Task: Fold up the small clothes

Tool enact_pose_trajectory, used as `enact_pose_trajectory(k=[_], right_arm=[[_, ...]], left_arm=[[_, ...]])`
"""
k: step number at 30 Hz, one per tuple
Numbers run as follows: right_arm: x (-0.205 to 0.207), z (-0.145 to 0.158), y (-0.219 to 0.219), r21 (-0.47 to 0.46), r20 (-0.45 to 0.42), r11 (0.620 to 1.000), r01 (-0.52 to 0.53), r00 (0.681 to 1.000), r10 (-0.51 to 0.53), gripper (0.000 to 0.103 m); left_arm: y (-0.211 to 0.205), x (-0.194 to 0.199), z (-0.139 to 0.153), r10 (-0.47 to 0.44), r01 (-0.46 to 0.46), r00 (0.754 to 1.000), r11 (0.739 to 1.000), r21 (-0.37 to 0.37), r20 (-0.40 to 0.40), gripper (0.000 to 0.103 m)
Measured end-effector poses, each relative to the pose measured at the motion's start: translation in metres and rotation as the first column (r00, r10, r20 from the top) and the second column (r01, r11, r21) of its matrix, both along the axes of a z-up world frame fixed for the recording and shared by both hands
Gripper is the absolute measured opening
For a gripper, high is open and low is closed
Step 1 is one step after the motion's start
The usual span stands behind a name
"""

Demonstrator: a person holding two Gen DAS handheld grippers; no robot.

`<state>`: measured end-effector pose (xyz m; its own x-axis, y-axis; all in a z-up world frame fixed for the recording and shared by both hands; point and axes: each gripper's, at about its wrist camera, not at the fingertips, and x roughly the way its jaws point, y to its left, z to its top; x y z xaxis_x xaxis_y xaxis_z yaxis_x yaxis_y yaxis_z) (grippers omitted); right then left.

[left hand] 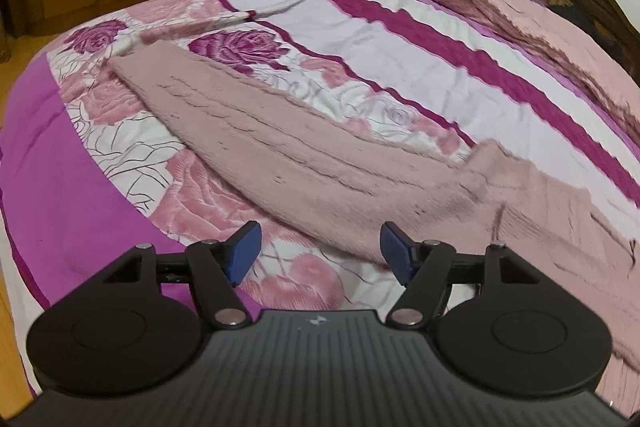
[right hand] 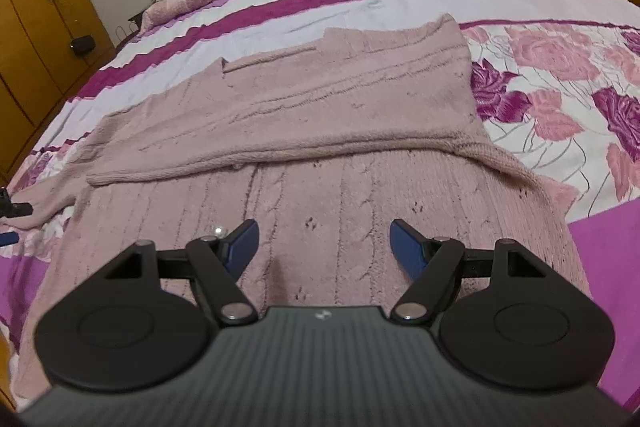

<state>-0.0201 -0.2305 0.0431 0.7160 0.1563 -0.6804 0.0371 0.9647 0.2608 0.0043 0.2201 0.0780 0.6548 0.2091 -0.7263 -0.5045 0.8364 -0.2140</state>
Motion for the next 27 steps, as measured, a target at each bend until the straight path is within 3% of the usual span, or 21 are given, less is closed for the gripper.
enact_pose_trajectory(k=[12,22,27], right_arm=[[0.002,-0.011,-0.001,0.004,-0.019,1.000,0.019,1.000,-0.019,0.074],[0.002,-0.014,-0.003,0.010,-0.014,1.000,0.019,1.000,-0.019,0.074],[0.004,-0.013,-0.001,-0.005,-0.019,1.000,0.016,1.000,-0.016,0.074]], left_arm=[[0.027,0.014,-0.018,0.071,-0.066,0.997,0.989,-0.130,0.031,0.073],[0.055,0.031,-0.027,0.186,-0.168,0.980,0.965,-0.201,0.073,0.073],[0.063,0.036,-0.031,0.197,-0.176,0.976,0.963,-0.201,0.090,0.072]])
